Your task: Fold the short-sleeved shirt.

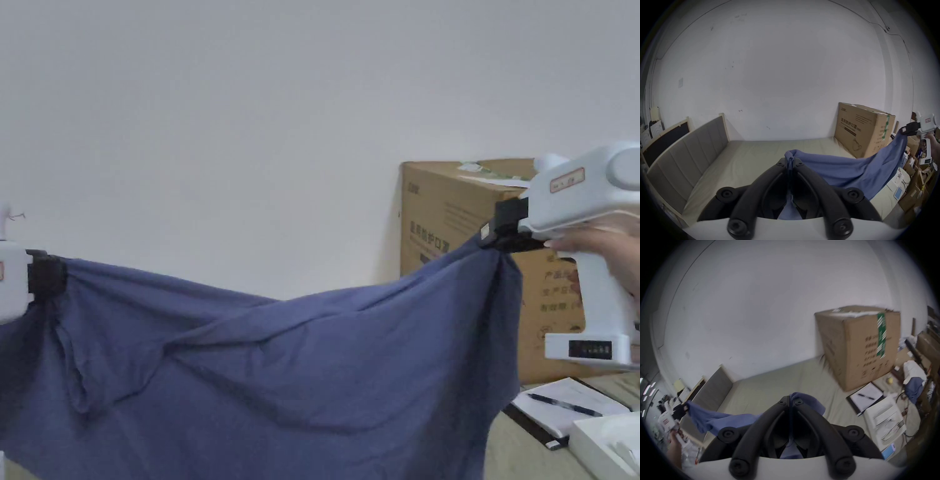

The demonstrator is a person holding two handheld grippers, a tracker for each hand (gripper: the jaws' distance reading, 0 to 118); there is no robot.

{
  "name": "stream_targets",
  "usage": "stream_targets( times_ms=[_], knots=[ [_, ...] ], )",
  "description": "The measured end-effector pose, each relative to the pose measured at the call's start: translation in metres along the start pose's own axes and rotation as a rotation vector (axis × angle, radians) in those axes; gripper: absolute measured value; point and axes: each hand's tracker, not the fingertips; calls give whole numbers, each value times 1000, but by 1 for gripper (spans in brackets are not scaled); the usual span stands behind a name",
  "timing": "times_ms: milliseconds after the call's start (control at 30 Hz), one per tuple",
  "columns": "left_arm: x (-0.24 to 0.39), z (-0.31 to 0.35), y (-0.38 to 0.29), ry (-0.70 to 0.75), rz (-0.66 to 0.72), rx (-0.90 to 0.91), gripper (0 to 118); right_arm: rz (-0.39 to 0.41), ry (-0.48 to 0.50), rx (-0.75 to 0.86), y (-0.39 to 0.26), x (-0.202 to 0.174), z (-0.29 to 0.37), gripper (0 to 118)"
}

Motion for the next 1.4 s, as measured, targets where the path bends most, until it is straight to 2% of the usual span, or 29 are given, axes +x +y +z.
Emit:
stream_targets(
  times_ms=[167,333,467,567,767,867,933,1067,1100,1200,1233,1300,1400],
  knots=[
    [-7,-25,38,32,41,7,3,-29,-42,108,52,-12,-8,2],
    [-1,-72,51,29,90,3,3,43,-112,224,104,-38,-24,2],
    [8,-123,56,3,114,-14,3,43,-160,334,139,-51,-35,2],
    [16,-157,58,-23,140,-6,3,49,-168,385,160,-55,-39,2],
    [27,-200,45,-32,147,24,3,133,-176,396,161,-46,-50,2],
    [29,-212,12,-51,163,-25,3,146,-161,324,131,-26,-64,2],
    [31,-213,-27,-79,159,-102,3,160,-90,232,88,-7,-73,2],
    [37,-201,-136,-134,160,-307,3,65,-84,-48,-25,45,-95,2],
    [39,-194,-163,-146,146,-358,3,74,-78,-108,-59,56,-97,2],
    [40,-164,-235,-183,117,-456,3,172,-94,-268,-163,75,-86,2],
    [41,-151,-255,-214,107,-482,3,176,-86,-318,-197,82,-77,2],
    [44,-124,-282,-263,67,-531,3,127,-79,-374,-247,93,-56,2],
    [42,-77,-304,-306,0,-539,3,8,-69,-405,-303,109,-13,2]
  ],
)
